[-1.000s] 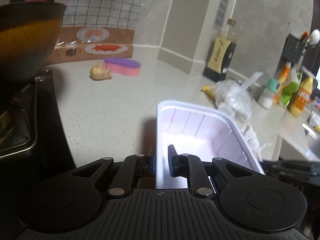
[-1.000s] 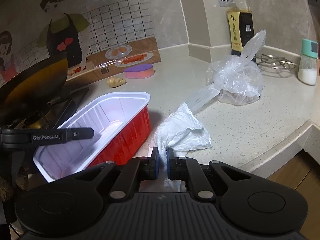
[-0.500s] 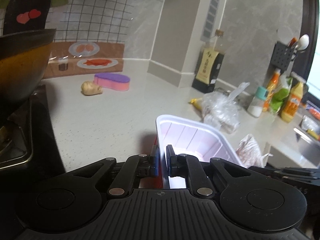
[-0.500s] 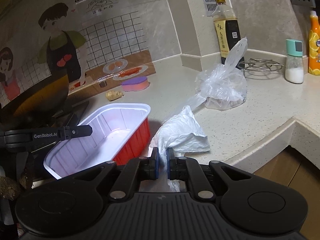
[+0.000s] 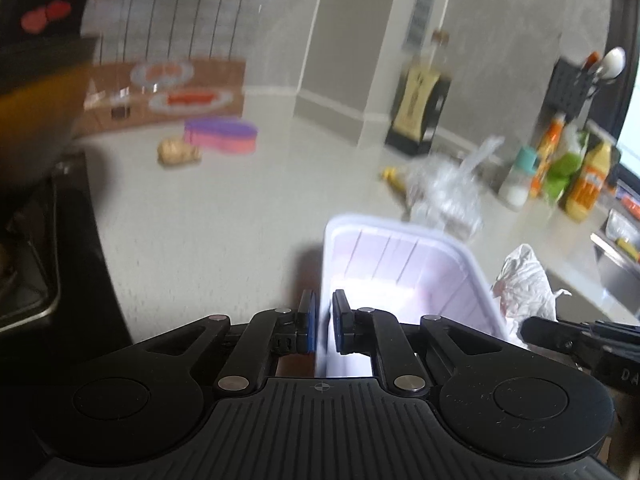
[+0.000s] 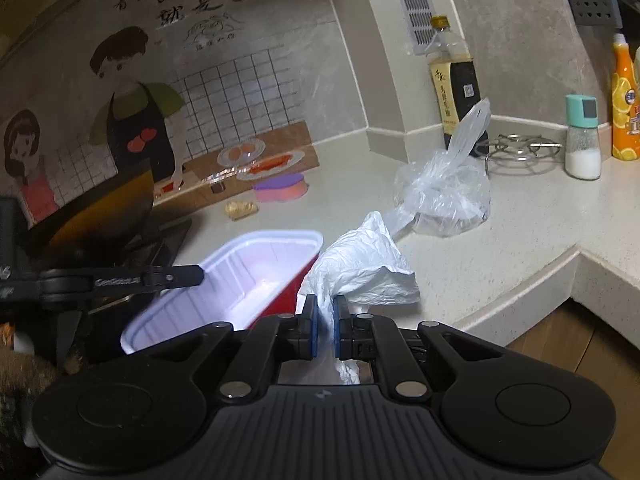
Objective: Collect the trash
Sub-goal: 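Lift the tray with the left tool while the right tool carries the tissue toward the bin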
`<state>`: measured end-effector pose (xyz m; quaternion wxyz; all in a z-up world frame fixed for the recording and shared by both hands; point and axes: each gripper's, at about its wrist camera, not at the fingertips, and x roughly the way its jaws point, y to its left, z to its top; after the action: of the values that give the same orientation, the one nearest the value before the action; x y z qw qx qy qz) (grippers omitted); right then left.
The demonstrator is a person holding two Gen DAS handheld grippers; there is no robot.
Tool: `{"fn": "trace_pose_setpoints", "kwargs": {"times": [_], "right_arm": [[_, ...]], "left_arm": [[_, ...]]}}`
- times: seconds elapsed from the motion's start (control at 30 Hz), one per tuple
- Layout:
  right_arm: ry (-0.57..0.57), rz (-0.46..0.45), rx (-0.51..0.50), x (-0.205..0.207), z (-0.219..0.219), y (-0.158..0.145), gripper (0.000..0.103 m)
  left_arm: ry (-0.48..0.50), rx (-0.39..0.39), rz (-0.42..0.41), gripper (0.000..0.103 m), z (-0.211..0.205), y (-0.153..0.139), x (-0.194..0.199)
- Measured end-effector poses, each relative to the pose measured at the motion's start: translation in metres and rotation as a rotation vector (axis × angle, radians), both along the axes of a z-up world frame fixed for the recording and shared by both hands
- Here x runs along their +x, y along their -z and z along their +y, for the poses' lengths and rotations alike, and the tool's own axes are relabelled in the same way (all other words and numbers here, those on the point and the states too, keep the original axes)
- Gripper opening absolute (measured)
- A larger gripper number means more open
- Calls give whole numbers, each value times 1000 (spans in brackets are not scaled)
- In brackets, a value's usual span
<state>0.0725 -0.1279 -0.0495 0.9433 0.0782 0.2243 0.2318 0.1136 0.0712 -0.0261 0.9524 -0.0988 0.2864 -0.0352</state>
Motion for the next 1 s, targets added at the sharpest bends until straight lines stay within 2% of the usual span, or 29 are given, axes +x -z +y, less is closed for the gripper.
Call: {"fn": "trace_pose_setpoints", "kwargs": {"times": [0.1,0.27,0.37,0.47,0.5,0.57,0.67,0.73,0.87,0.93,1.0], "right_arm": [[-11,19,-19,3,7,9,7],[-29,32,-38,6,16,20,7],[-37,46,-37,9,18,26,7],[-39,45,-29,8,16,28,7],[-39,44,-22,8,15,27,7],[-36,34,-1,3,9,25,7],[-28,13,44,-9,-7,18,7],[-15,1,79,-20,-24,13,7],[64,-42,110,-51,-69,11,7],[157,-59,81,-72,-97,22,7],[256,-35,52,-90,-123,42,7]], "left_arm": [[23,2,68,18,2,3,9],[116,19,166,17,-2,9,21],[136,55,172,16,-7,8,21],[117,6,192,14,-5,7,18],[117,-17,190,13,-3,7,17],[122,-68,126,13,-2,2,8],[154,-77,17,12,-14,-8,-8],[191,-79,-14,12,-29,-14,-13],[307,-90,-38,12,-71,-10,-23],[372,-93,-42,12,-96,2,-28],[436,-111,-7,12,-123,23,-26]]}}
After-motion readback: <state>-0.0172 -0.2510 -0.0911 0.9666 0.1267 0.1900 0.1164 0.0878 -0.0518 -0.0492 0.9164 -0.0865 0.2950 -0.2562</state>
